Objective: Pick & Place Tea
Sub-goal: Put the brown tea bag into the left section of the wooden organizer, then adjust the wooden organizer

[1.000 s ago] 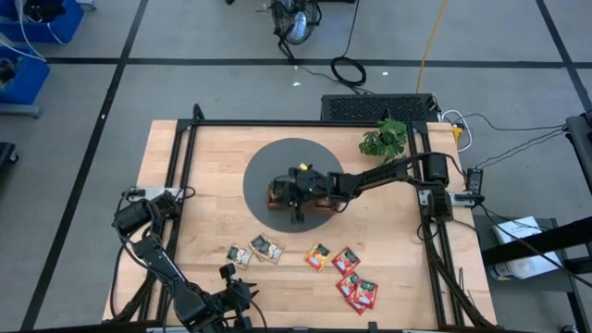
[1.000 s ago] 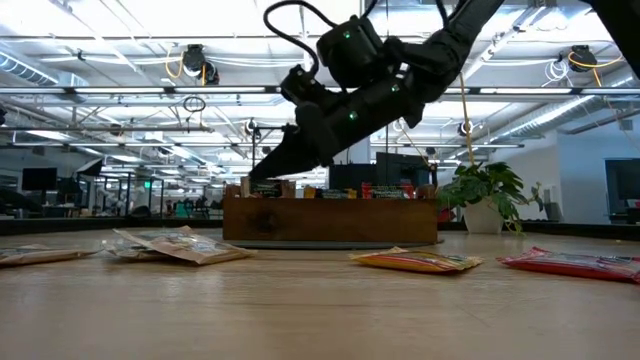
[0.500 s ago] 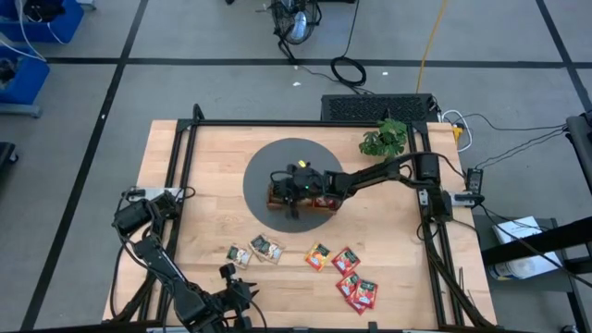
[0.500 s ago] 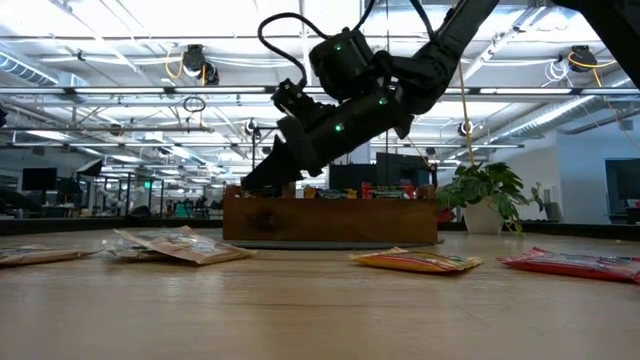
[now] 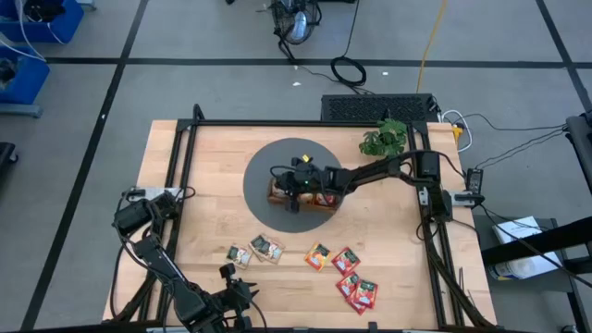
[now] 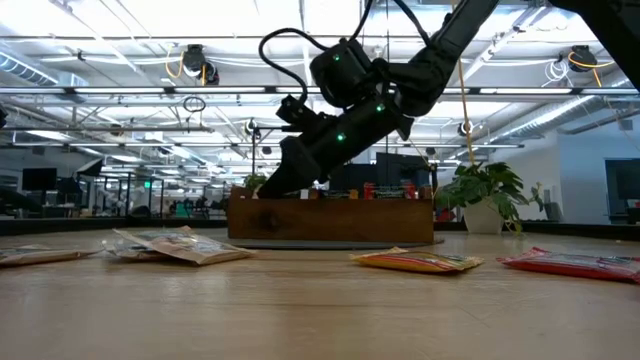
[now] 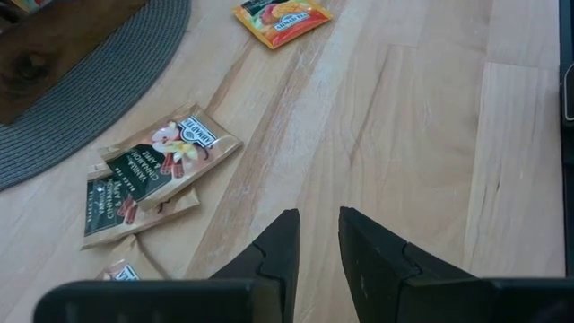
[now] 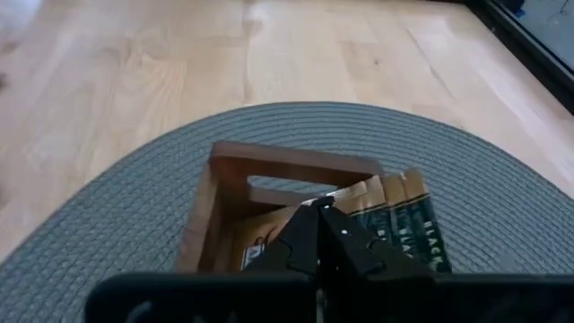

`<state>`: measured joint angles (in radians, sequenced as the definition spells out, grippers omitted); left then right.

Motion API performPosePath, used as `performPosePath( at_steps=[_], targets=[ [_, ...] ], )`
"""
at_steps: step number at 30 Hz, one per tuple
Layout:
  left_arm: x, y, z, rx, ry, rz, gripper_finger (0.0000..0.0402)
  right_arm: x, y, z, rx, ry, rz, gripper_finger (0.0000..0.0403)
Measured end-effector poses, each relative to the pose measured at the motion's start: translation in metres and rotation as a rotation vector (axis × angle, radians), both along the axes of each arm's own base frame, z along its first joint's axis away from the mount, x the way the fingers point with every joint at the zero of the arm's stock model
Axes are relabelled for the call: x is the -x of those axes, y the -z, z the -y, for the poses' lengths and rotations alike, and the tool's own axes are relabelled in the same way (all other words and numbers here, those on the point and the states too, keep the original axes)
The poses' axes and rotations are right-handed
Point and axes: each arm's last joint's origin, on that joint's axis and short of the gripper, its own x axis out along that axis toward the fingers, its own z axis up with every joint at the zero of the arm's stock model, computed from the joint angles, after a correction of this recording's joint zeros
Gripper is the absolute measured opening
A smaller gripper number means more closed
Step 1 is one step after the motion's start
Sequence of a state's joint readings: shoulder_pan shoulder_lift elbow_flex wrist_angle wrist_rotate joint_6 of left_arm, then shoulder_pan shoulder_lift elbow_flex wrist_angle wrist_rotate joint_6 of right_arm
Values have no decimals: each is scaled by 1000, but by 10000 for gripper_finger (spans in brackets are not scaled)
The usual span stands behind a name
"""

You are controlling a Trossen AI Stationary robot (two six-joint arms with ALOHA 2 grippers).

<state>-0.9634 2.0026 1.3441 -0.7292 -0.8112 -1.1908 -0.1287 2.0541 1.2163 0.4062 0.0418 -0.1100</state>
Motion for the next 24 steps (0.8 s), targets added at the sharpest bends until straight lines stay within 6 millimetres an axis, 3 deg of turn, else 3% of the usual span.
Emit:
performPosePath(
  at_steps=[7, 14, 19, 24],
  targets=[
    [0, 0, 0, 1, 1, 0, 88, -2, -3, -12, 11, -52, 13, 0],
    [2, 0, 1, 8, 0, 0, 88, 5, -28, -25, 35, -86, 9, 0],
    [2, 0, 1, 8, 0, 2, 88, 21, -62, -32, 135, -59, -37, 0],
    [2, 0, 1, 11, -5, 6, 88, 48, -79, -25, 201, -29, -122, 0]
  ],
)
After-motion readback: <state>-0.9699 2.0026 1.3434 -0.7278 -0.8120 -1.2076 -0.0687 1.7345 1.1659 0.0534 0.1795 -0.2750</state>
